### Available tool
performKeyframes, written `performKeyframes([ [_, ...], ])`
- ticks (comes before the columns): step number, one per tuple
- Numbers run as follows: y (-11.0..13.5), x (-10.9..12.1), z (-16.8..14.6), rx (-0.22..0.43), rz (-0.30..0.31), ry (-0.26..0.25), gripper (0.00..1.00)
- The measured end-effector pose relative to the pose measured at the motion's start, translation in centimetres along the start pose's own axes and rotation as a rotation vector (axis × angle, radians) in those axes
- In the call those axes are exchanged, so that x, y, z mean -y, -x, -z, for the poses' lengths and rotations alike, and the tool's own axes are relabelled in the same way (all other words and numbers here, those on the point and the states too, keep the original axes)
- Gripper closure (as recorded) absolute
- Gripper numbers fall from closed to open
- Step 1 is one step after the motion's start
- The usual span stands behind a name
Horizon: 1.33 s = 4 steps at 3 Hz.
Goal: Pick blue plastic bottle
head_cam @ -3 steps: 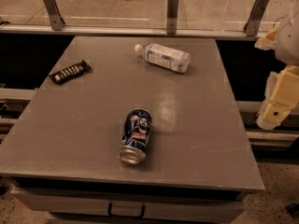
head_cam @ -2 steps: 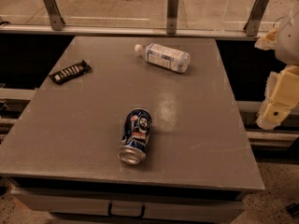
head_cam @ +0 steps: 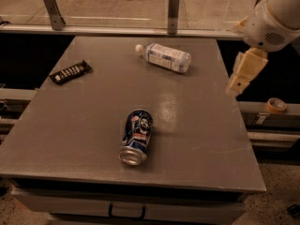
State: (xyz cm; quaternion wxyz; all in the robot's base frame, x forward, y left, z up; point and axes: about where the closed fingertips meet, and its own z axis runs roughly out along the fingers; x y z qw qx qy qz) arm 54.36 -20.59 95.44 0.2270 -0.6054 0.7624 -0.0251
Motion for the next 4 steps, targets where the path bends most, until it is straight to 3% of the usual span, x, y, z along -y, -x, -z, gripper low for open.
performKeyframes([
  [1, 2.2, 6.3, -5.5, 0.106, -0.003, -0.020, 0.00],
  [2, 4.8, 11.0, -11.5, 0.189, -0.034, 0.000, 0.00],
  [3, 7.0, 13.7, -16.4, 0.218, -0.082, 0.017, 0.00],
  [4, 8.0, 15.0, -20.2, 0.200, -0.143, 0.049, 0.00],
])
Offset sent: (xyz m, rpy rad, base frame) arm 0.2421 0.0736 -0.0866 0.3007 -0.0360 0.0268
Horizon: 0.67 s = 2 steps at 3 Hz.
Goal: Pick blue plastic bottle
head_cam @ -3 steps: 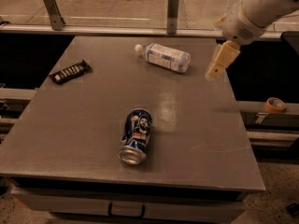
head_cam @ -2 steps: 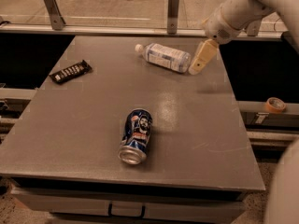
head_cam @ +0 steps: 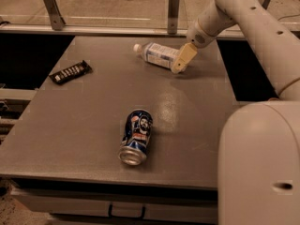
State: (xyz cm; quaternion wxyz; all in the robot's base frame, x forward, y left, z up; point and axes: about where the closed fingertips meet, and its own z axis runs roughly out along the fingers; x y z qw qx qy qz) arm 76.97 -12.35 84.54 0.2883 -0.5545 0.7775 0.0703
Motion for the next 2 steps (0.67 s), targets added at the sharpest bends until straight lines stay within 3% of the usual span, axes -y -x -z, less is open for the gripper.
performKeyframes([
  [1, 0.85, -0.80, -1.78, -0.016, -0.029, 0.060, 0.00],
  [2, 0.93, -0.77, -1.65, -0.016, -0.029, 0.060, 0.18],
])
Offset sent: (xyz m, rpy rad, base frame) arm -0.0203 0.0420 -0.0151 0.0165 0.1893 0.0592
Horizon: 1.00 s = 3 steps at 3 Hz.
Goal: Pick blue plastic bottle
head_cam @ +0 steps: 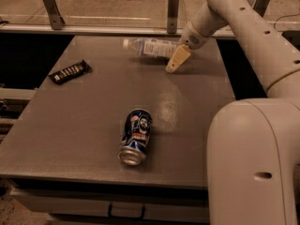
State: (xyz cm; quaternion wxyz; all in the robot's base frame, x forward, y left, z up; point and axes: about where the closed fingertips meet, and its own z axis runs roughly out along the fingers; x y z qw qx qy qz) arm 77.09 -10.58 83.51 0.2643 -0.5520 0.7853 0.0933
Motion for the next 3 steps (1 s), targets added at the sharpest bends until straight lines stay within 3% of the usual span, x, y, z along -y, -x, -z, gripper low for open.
performKeyframes([
  [1, 0.7, -1.6, 0.2, -0.002, 0.018, 0.047, 0.41],
  [3, 2.6, -4.5, 3.6, 0.053, 0.112, 0.095, 0.88],
])
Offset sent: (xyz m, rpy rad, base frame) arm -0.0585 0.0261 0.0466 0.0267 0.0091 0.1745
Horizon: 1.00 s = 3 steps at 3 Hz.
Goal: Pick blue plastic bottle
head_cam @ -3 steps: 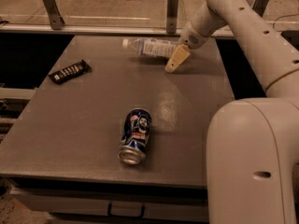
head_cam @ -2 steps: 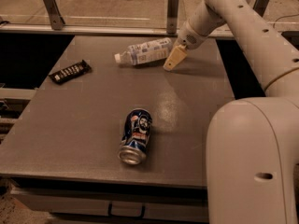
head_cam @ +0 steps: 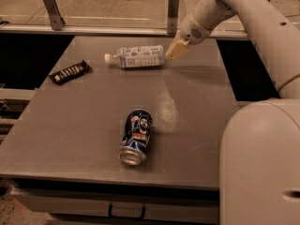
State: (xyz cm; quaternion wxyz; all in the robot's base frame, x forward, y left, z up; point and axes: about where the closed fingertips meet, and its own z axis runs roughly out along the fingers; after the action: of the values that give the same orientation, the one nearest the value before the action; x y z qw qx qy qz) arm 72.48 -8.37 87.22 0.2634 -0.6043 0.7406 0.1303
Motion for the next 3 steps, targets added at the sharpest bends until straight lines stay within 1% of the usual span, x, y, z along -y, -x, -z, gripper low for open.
performKeyframes([
  [1, 0.4, -0.5, 2.4, 0.039, 0.027, -0.005, 1.00],
  [2, 0.2, -0.2, 4.3, 0.057, 0.039, -0.026, 1.00],
  [3, -0.2, 0.2, 5.2, 0.052, 0.051, -0.032, 1.00],
])
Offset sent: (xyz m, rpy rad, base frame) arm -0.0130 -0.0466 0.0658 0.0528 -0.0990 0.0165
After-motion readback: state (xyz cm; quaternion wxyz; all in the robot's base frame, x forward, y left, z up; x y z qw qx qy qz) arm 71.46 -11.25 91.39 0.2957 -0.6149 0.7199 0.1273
